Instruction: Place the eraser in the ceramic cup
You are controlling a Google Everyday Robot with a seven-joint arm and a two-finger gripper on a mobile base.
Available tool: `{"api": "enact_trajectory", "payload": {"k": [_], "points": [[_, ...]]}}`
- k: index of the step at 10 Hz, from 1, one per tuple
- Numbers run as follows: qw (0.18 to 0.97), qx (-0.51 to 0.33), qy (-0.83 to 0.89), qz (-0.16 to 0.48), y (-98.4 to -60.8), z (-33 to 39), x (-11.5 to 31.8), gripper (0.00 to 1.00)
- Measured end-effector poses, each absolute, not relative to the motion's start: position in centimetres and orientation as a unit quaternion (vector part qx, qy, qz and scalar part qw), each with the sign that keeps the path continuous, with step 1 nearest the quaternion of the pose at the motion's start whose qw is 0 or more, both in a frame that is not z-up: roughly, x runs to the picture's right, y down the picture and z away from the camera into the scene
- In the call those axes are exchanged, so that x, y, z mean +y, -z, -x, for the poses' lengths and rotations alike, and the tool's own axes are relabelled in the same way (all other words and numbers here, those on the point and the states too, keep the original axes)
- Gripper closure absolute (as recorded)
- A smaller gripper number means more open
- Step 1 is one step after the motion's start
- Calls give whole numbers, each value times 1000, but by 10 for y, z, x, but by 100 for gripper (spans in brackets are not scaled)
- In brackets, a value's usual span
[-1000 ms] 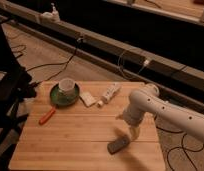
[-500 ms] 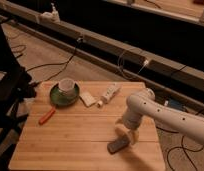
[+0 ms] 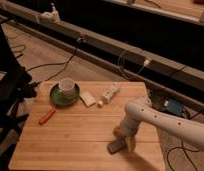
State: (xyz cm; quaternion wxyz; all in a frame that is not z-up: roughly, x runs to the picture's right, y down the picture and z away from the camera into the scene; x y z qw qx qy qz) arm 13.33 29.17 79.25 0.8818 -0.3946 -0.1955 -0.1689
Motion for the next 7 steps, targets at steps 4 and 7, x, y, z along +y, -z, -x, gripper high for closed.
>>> {"api": "enact_trajectory", "payload": {"k": [4,7], "points": [[894,-186,170,370,-797,-133,287,62],[910,-150,165,350,-797,-147,273,92]]}}
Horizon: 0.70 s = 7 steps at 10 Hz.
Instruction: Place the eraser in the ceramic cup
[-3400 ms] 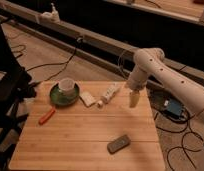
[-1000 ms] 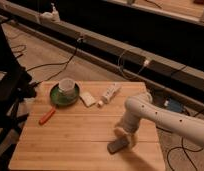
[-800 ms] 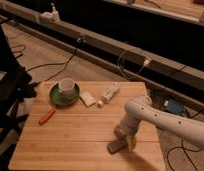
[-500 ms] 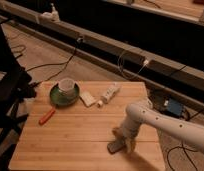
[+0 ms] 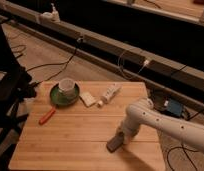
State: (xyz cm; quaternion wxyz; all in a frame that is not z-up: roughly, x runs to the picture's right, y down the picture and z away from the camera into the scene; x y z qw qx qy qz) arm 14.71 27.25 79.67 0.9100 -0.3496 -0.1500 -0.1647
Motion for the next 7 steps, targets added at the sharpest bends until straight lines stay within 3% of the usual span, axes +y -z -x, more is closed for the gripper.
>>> {"api": "enact_trajectory", "payload": {"k": [1,7], "points": [[915,-138,159,343,-795,-153,267,97],[930,-129,52,341,-802,-151,235,98]]}}
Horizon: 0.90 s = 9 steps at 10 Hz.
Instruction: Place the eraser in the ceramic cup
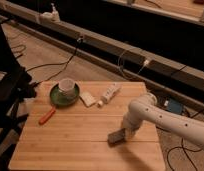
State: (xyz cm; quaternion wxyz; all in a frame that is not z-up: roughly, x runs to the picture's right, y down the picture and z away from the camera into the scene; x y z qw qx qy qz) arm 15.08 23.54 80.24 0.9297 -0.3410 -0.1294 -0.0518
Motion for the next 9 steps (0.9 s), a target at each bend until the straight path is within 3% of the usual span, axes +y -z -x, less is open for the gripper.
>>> {"api": "enact_trajectory", "payload": {"k": [9], "points": [[939,-115,23,322,-859,-129,109,98]]}}
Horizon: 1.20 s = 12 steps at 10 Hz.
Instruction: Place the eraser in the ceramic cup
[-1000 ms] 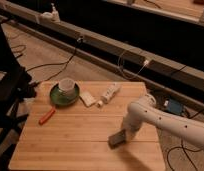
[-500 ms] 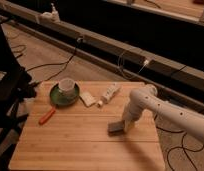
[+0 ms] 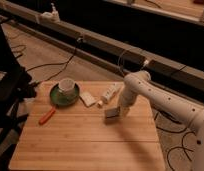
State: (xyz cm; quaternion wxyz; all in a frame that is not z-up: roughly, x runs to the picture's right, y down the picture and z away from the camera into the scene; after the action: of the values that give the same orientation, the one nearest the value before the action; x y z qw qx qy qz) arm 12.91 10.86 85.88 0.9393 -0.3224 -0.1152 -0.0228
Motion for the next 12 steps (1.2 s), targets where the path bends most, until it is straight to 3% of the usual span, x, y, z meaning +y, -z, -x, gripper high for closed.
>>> {"api": "enact_trajectory", "payload": {"k": [3,10,12], "points": [[948,-110,35,298,-863,-108,60,98],[949,-108,35,295,-864,-109,56,98],[958,-113,27,262,-863,-104,28,98]]}}
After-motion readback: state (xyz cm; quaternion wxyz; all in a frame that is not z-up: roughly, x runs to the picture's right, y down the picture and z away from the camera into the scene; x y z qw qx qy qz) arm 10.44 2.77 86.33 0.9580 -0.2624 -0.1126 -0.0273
